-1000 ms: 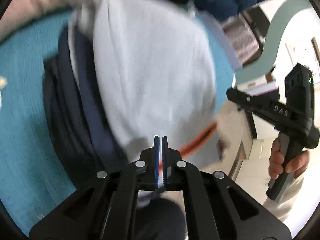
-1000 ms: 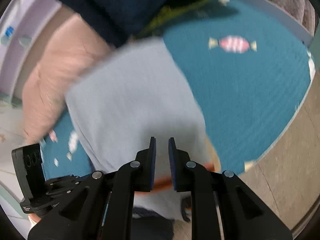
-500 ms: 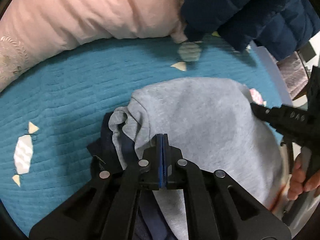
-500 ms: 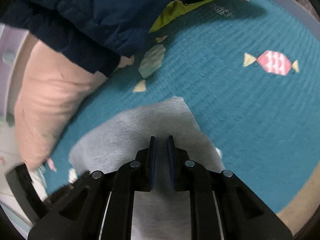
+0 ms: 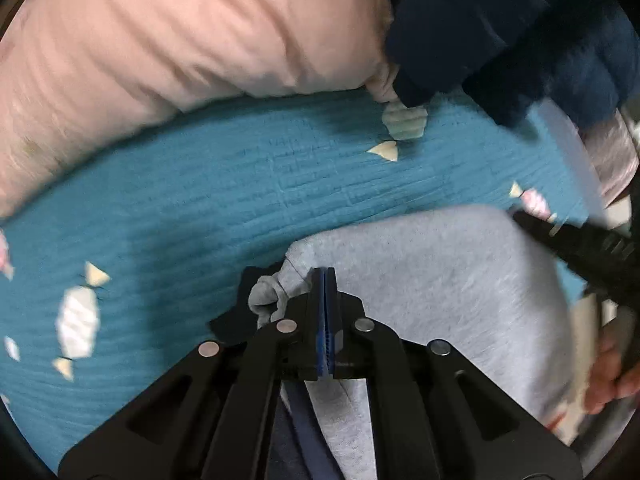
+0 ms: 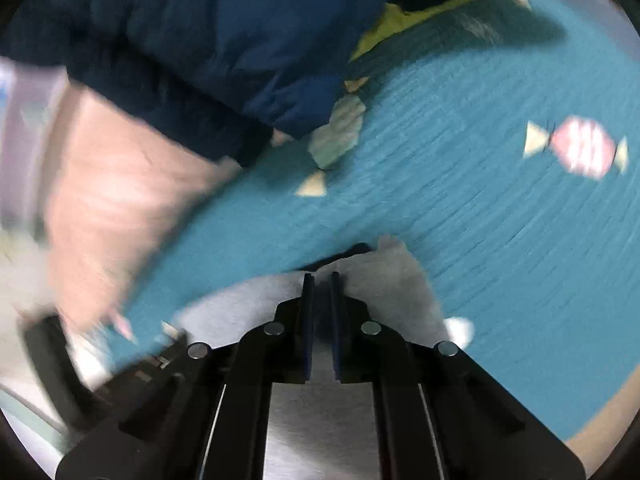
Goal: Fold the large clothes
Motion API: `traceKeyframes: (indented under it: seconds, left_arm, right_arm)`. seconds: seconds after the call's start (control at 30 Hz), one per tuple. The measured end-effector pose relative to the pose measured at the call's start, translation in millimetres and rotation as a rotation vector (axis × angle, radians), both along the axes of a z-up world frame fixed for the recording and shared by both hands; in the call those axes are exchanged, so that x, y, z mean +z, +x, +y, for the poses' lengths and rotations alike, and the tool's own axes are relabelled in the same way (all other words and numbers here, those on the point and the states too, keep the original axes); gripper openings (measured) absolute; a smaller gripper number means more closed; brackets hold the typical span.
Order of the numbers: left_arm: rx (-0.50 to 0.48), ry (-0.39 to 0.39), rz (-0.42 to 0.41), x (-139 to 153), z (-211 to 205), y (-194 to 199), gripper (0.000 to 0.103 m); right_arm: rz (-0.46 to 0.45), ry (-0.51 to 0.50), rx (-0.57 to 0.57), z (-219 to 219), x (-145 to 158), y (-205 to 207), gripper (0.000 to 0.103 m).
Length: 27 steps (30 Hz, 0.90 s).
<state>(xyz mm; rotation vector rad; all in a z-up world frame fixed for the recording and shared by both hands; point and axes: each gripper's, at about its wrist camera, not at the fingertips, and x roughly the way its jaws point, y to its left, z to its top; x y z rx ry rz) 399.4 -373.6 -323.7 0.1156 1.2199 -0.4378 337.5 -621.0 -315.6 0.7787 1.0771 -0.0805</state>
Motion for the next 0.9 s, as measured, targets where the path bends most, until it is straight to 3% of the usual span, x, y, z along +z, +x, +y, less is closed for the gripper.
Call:
traceKeyframes:
  seconds: [0.1, 0.2, 0.33, 0.47, 0.53, 0.63, 0.77, 0.9]
  left_arm:
    - [-0.024, -0.038, -0.019, 25, 7, -14, 0.002]
    - [-0.060, -0.112, 0.058, 34, 18, -40, 0.002]
    - [-0.082, -0.132, 0.191, 2, 20, -64, 0.002]
    - [-0.024, -0.224, 0.200, -34, 26, -61, 0.002]
    - [0.036, -0.254, 0.247, -32, 34, -58, 0.002]
    - [0.000, -0.158, 0.247, -13, 35, -70, 0.003]
    - [-0.032, -0.273, 0.290, 9, 36, -74, 0.003]
    - [-0.065, -0.302, 0.257, 20, 22, -73, 0.003]
  right_arm:
    - [-0.011, -0.044, 0.022, -1, 27, -20, 0.006]
    - [0.100, -0.227, 0.071, 8, 54, -57, 0.012]
    - [0.262, -0.244, 0.166, 20, 35, -92, 0.011]
    - [0.288, -0.275, 0.144, 27, -10, -98, 0.011]
    - [0.270, -0.254, 0.079, 22, -8, -102, 0.011]
    - [0.259, -0.193, 0.074, 23, 19, -118, 0.012]
    - [0.170, -0.221, 0.117, 40, 52, -127, 0.012]
    - [0.056, -0.176, 0.143, 63, 74, -118, 0.012]
